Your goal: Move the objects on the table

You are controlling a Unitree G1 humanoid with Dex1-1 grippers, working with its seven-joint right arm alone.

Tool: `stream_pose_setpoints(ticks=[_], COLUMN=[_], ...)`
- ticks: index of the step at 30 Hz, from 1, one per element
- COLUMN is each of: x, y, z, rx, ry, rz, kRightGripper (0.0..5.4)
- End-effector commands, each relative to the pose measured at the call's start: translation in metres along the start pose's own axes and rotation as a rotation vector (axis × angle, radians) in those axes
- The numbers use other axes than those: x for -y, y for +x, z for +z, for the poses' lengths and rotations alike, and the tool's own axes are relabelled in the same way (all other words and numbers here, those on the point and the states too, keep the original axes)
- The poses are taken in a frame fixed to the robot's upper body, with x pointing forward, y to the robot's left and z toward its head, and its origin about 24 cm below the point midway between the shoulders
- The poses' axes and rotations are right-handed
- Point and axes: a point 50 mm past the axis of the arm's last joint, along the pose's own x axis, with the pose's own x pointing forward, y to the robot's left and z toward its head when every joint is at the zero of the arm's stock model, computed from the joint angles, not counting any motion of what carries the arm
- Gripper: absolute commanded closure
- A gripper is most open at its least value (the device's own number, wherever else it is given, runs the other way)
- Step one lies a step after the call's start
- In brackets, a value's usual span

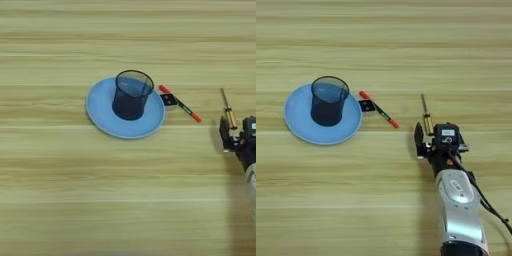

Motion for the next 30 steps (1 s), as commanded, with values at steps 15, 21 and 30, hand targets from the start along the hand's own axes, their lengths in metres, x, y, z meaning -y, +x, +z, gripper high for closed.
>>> stream_pose_setpoints(ticks=[15,21,30], x=[-0.022,-0.041,-0.052], y=[0.015,0.024,0.038], z=[0.055,0.054,0.039], rx=[0.191,0.183,0.126], ry=[-0.029,-0.015,0.011], rz=[0.123,0.212,0.262], kRightGripper=[0.08,0.08,0.08])
